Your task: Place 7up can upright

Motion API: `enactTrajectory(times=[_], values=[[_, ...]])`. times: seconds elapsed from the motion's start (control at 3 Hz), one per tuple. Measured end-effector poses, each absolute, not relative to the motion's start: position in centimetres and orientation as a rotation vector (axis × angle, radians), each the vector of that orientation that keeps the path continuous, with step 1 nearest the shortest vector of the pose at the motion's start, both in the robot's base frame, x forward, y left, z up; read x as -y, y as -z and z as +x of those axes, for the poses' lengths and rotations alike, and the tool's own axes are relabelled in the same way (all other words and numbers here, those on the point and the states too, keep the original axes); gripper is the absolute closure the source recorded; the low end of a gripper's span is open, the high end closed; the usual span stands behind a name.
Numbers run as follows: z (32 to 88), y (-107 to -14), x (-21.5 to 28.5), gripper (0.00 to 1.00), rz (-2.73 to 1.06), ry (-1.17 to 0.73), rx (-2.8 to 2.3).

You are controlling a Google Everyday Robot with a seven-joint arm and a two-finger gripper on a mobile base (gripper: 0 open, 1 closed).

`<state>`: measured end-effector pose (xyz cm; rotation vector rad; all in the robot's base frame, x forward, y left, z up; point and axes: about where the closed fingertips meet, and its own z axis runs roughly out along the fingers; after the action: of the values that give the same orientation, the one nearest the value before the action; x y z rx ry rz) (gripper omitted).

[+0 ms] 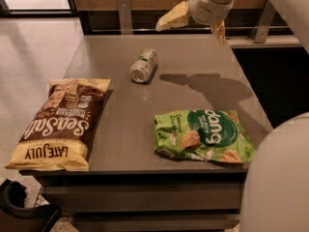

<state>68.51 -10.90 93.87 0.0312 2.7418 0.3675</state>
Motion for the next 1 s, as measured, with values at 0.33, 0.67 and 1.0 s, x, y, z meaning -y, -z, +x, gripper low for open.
enactTrajectory(times=[0.33, 0.67, 1.0], values=[[69.4, -92.7, 9.0, 0.00, 0.088, -0.339, -2.800], [70.0, -91.5, 7.0, 0.00, 0.103, -0.342, -2.848], [70.4, -90.4, 4.8, 0.00, 0.095, -0.329, -2.909]])
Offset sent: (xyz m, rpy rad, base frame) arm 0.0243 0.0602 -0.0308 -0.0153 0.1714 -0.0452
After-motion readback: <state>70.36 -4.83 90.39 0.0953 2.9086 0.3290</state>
